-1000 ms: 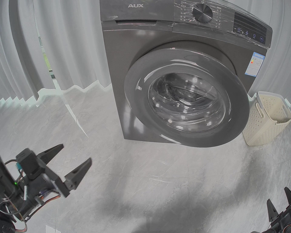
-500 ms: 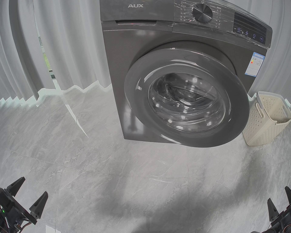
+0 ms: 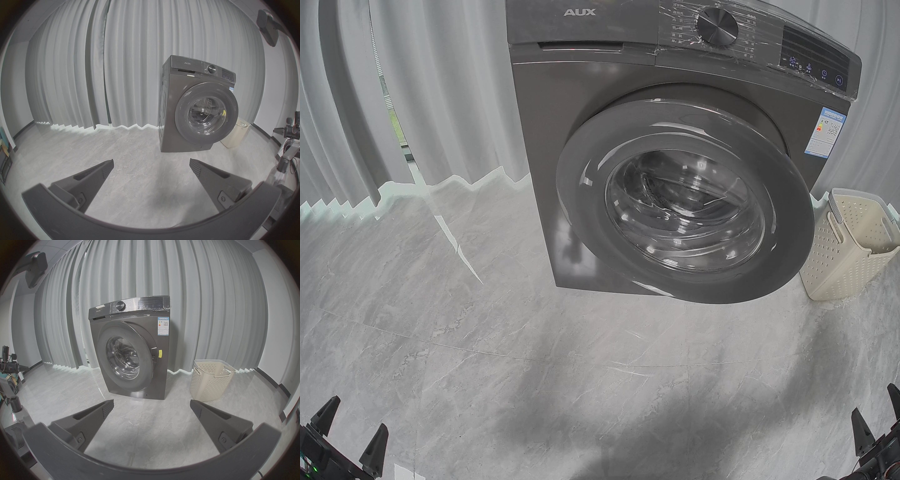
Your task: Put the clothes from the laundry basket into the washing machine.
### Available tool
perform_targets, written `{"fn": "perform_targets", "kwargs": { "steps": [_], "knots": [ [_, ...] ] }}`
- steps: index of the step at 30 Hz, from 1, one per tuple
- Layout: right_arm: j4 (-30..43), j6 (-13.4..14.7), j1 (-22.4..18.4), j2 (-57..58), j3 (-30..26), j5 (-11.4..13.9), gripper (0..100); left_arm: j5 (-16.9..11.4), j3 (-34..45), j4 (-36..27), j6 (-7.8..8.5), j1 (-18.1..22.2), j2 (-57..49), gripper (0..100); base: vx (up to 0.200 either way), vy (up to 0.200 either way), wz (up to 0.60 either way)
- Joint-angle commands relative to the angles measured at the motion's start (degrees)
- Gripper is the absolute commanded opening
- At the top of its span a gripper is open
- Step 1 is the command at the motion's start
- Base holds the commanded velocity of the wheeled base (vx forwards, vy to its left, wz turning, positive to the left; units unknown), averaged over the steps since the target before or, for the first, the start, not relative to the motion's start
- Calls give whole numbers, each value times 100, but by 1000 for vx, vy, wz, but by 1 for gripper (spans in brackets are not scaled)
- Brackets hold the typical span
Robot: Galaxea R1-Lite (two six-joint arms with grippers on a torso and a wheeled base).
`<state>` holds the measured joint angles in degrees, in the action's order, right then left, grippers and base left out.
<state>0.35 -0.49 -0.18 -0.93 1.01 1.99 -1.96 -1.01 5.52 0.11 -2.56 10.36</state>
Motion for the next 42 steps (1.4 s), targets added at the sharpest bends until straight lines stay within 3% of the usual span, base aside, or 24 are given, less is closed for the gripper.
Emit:
{"fn": "perform_targets", "kwargs": {
  "steps": [1,3,4,6,10,19,37,42],
  "knots": [
    [9,-4,1,57,-84,3,100,-234,22,-412,-292,300,-1036,100,0,0,0],
    [0,5,1,66,-84,3,100,38,40,-376,-275,300,-1036,100,0,0,0],
    [0,5,1,66,-84,3,100,372,92,-491,-187,300,-1036,100,0,0,0],
    [0,14,1,57,-84,3,100,574,101,-499,-204,300,-1036,100,0,0,0],
    [0,-4,1,66,-84,3,100,214,101,-535,86,282,-1036,100,0,0,0],
    [0,5,1,75,-84,30,100,187,101,-543,7,274,-1036,100,0,0,0],
    [-9,154,1,84,-84,-128,100,223,101,-543,15,274,-1036,100,0,-200,0],
    [-484,330,-26,31,690,-199,100,214,101,-543,42,274,-1036,100,0,-200,0]
  ]
}}
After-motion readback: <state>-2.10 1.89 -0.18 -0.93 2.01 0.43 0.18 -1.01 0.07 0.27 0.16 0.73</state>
